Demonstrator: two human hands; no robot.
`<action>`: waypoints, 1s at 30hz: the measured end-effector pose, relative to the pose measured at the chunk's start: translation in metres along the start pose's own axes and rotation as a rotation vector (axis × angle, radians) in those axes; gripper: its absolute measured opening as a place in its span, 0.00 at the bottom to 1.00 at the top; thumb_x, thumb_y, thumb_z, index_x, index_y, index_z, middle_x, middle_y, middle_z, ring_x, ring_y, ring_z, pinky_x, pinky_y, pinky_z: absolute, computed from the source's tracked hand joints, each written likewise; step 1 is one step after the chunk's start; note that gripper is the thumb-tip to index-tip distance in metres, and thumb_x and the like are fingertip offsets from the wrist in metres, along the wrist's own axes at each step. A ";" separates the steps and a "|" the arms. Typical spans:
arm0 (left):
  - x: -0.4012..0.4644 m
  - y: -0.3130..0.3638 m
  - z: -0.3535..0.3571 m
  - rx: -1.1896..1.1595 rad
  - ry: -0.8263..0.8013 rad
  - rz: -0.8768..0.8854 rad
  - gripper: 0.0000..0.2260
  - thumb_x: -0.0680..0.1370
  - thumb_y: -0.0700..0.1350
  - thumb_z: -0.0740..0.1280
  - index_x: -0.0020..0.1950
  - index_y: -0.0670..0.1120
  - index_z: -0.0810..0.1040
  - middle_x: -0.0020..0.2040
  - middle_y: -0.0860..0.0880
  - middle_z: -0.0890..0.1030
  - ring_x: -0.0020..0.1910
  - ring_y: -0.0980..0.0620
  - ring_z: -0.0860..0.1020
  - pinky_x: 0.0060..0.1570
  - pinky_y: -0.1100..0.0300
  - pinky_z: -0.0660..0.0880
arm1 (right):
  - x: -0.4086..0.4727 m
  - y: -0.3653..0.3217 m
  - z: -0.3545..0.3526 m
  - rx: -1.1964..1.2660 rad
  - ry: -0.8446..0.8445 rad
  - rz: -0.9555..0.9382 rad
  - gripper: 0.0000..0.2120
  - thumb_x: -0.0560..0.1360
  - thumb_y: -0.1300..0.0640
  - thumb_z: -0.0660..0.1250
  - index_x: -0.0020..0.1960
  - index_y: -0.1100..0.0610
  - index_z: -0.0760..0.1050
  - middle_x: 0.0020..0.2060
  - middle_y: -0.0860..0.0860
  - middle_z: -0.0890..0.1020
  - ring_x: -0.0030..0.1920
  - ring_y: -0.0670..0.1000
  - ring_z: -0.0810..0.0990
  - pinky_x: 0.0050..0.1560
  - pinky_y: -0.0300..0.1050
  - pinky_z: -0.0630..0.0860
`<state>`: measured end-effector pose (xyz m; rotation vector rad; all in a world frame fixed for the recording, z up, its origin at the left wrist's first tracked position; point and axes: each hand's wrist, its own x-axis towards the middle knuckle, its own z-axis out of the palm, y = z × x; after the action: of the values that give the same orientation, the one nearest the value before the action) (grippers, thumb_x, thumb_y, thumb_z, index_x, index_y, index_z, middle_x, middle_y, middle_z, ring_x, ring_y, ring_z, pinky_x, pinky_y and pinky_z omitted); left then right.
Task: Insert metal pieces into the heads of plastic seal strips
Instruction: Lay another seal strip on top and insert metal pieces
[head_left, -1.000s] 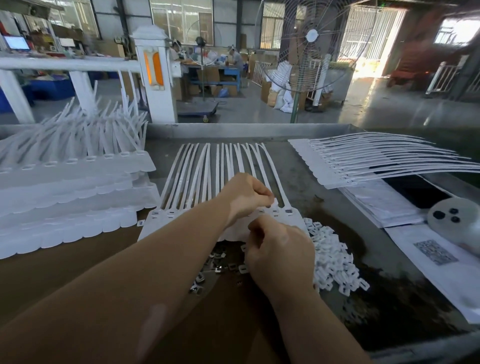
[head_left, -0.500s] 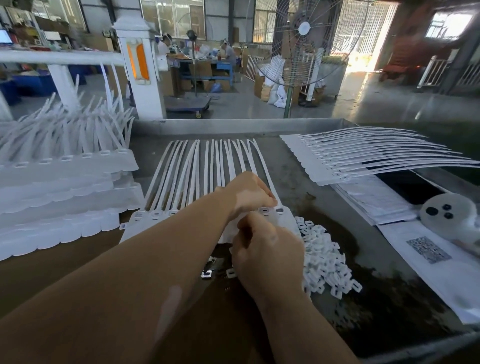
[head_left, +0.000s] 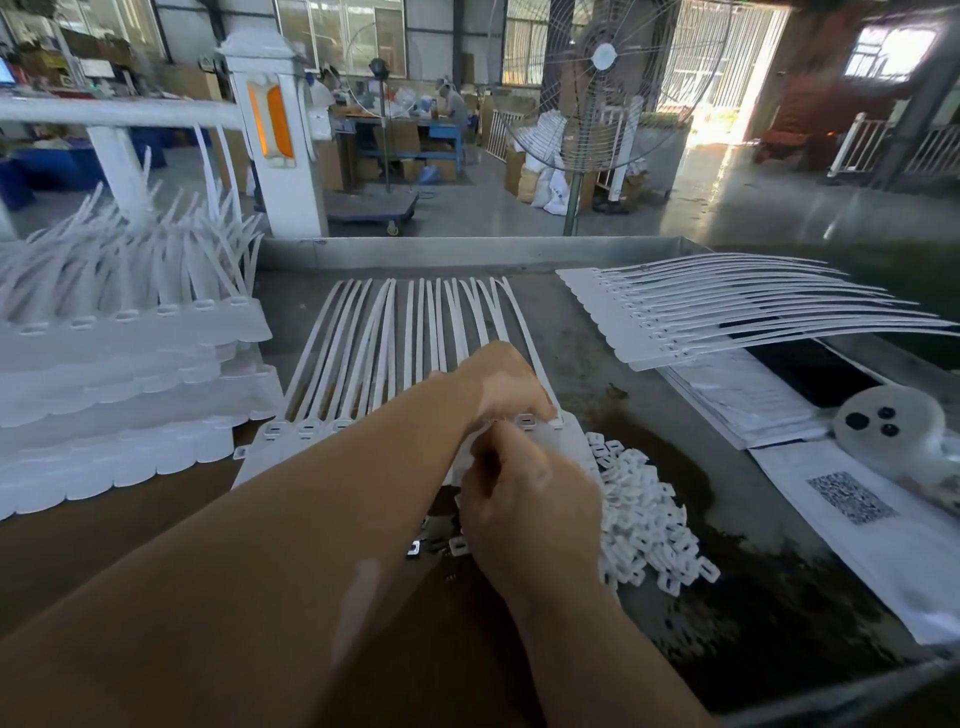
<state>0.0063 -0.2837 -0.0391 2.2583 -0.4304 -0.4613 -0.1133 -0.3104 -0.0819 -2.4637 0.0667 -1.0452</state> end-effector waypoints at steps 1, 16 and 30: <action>0.001 0.000 0.000 0.007 0.000 -0.003 0.13 0.69 0.37 0.72 0.51 0.34 0.80 0.45 0.43 0.77 0.42 0.48 0.74 0.49 0.52 0.75 | 0.000 0.000 0.000 0.002 -0.002 0.002 0.05 0.64 0.63 0.70 0.33 0.56 0.76 0.22 0.47 0.74 0.21 0.48 0.70 0.25 0.37 0.63; 0.001 -0.007 0.004 0.070 0.002 0.025 0.06 0.71 0.46 0.74 0.35 0.52 0.80 0.42 0.53 0.80 0.54 0.48 0.78 0.60 0.50 0.72 | 0.000 0.001 0.001 0.016 0.009 0.021 0.03 0.66 0.62 0.67 0.34 0.56 0.75 0.23 0.47 0.74 0.22 0.47 0.68 0.27 0.38 0.60; 0.007 -0.011 0.009 0.023 0.001 -0.060 0.08 0.69 0.48 0.73 0.46 0.49 0.79 0.49 0.51 0.80 0.55 0.47 0.76 0.63 0.47 0.69 | 0.001 0.001 0.002 0.039 0.040 0.029 0.05 0.64 0.63 0.69 0.33 0.57 0.74 0.24 0.48 0.74 0.22 0.50 0.70 0.26 0.38 0.62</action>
<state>0.0104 -0.2850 -0.0543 2.2982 -0.3695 -0.4886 -0.1111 -0.3110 -0.0825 -2.3999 0.0930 -1.0735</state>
